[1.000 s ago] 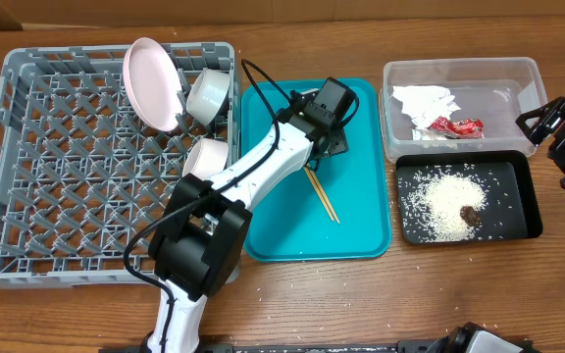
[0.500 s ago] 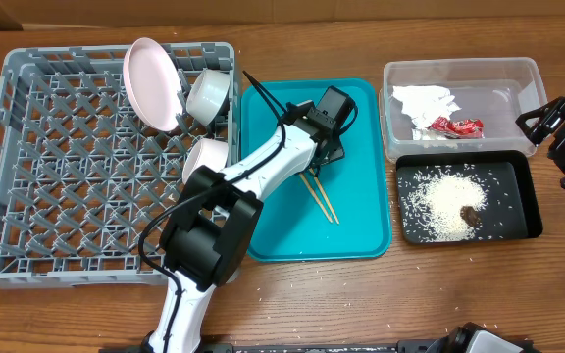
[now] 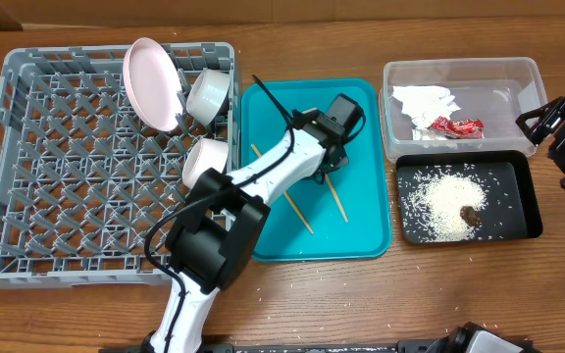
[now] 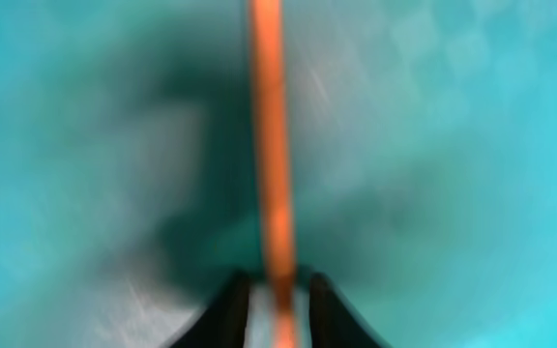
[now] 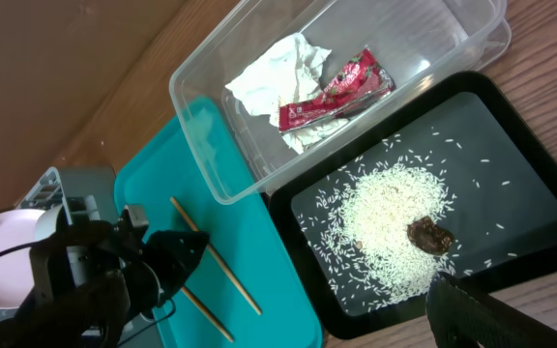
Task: Sort waste into correct bins and load items into the dishwasher
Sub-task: 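Carry the chopsticks into the rack with the left gripper and release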
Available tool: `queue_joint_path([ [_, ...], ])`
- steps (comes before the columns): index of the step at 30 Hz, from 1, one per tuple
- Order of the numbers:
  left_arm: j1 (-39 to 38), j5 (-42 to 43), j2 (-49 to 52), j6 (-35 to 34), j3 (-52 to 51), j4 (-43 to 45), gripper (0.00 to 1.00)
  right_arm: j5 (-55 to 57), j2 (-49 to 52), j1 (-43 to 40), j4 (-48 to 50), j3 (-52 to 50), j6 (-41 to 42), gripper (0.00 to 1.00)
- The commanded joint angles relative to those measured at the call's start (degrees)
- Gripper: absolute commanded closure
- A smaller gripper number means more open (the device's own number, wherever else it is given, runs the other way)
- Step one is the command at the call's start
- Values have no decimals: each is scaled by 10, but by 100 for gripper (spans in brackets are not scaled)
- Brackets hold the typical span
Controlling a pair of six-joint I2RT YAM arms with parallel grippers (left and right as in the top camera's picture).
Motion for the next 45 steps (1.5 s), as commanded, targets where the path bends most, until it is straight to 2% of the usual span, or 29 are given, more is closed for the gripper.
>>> queue_joint_path([
  [1, -15, 10, 38, 0, -3, -15, 96, 4, 0, -2, 3, 9, 1, 0],
  [6, -9, 10, 30, 20, 8, -21, 96, 4, 0, -2, 3, 9, 1, 0],
  [10, 16, 10, -10, 131, 76, -73, 96, 4, 0, -2, 3, 9, 1, 0],
  [15, 55, 14, -87, 294, 207, -216, 96, 4, 0, -2, 3, 9, 1, 0],
  [18, 82, 13, -136, 355, 259, -295, 96, 4, 0, -2, 3, 9, 1, 0],
  [23, 147, 7, -214, 425, 268, -368, 96, 4, 0, -2, 3, 9, 1, 0],
  [29, 244, 7, -224, 522, 256, -440, 96, 4, 0, -2, 3, 9, 1, 0],
  [32, 285, 7, -221, 546, 218, -437, 96, 4, 0, -2, 3, 9, 1, 0],
  [36, 325, 10, -220, 548, 133, -381, 96, 4, 0, -2, 3, 9, 1, 0],
  [45, 335, 9, -220, 549, -68, -237, 96, 4, 0, -2, 3, 9, 1, 0],
])
